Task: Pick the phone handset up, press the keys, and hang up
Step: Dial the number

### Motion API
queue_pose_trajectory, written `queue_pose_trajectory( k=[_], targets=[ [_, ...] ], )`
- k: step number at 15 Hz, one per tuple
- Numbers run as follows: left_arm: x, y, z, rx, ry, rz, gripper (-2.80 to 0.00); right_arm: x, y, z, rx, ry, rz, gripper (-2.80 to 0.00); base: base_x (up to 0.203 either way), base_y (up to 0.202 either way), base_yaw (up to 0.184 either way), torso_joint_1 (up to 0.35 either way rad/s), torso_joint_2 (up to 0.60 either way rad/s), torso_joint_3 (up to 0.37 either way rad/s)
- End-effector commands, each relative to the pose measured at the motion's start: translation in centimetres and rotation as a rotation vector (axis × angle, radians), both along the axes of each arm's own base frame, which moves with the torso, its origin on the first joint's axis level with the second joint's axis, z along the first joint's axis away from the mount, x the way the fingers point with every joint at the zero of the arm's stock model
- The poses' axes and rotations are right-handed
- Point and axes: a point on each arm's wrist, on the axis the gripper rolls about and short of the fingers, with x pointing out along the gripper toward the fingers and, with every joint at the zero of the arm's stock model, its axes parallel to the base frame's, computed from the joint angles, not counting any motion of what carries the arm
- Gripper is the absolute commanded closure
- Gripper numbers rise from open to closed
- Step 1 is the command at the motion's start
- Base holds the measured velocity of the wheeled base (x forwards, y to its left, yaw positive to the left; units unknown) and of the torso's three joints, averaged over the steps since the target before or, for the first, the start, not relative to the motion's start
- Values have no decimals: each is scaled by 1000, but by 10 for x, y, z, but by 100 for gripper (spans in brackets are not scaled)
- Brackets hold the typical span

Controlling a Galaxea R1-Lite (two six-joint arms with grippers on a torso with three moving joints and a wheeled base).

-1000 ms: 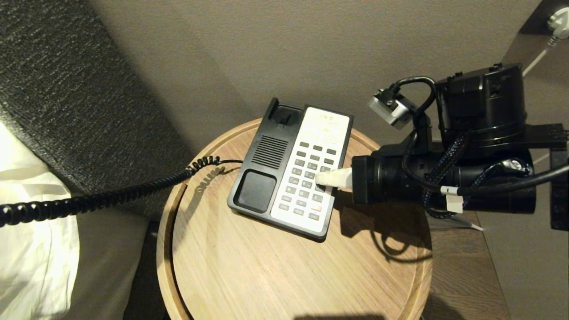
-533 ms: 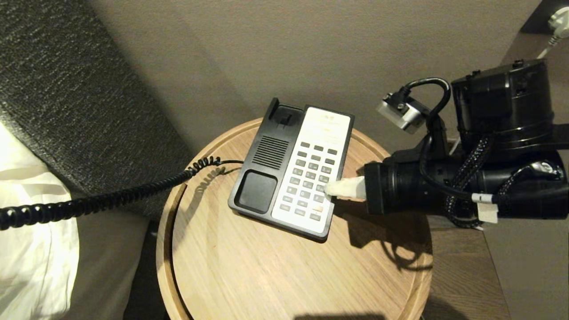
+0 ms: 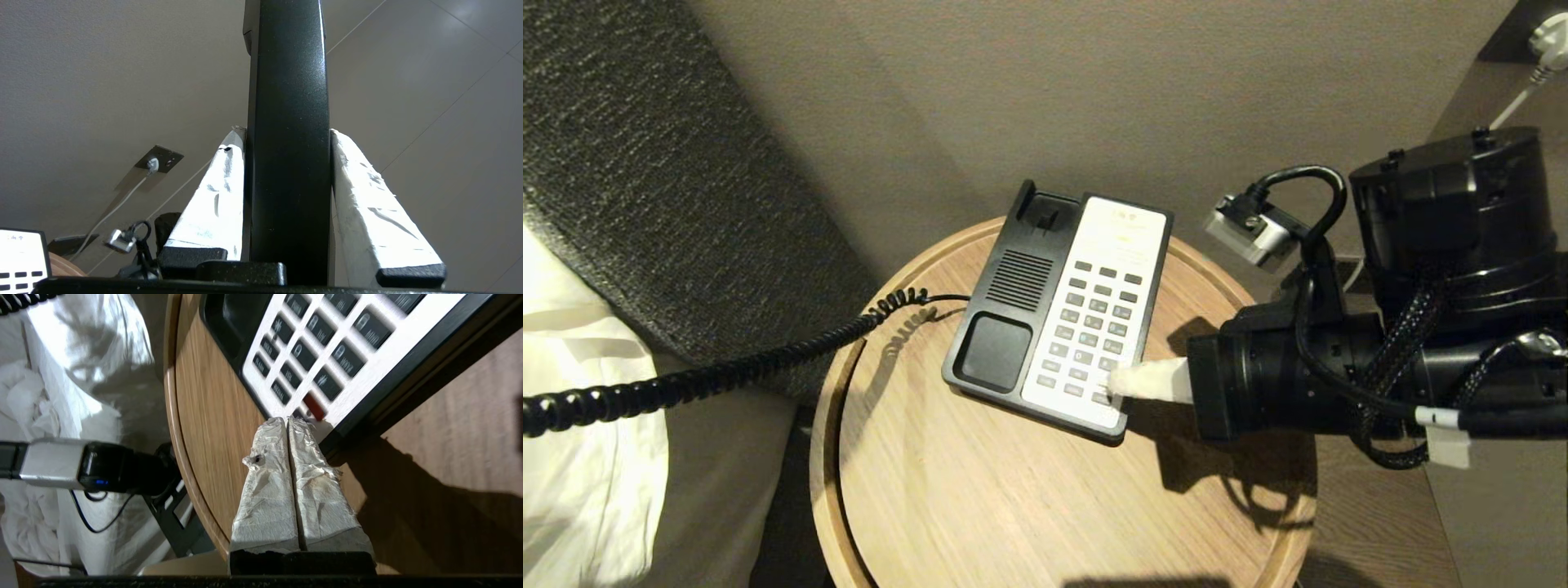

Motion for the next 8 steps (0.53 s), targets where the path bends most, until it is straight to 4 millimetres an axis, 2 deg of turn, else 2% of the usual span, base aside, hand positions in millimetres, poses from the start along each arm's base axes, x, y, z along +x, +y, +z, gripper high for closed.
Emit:
queue_pose_trajectory(
  k=[1, 8],
  targets=[
    [-1, 1, 0, -5, -2, -5, 0, -2, 4, -7, -20, 10, 16, 0, 0, 0, 0, 0, 0, 0],
    [-1, 1, 0, -6, -4, -3, 0, 2, 8, -10, -28, 6, 7, 0, 0, 0, 0, 0, 0, 0]
  ],
)
